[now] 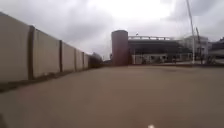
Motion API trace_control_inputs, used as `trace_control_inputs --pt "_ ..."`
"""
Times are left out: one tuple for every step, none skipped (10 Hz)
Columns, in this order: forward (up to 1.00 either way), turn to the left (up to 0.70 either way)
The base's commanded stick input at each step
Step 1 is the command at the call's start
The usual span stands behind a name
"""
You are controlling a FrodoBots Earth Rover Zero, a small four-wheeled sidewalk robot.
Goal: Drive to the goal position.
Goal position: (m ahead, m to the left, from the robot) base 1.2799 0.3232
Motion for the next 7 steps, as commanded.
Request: trace_control_inputs --pt "0.7 0.0" --pt "0.7 0.0" --pt "0.7 0.0" --pt "0.7 0.0" --pt "0.7 0.0" --pt "0.7 0.0" --pt "0.7 0.0"
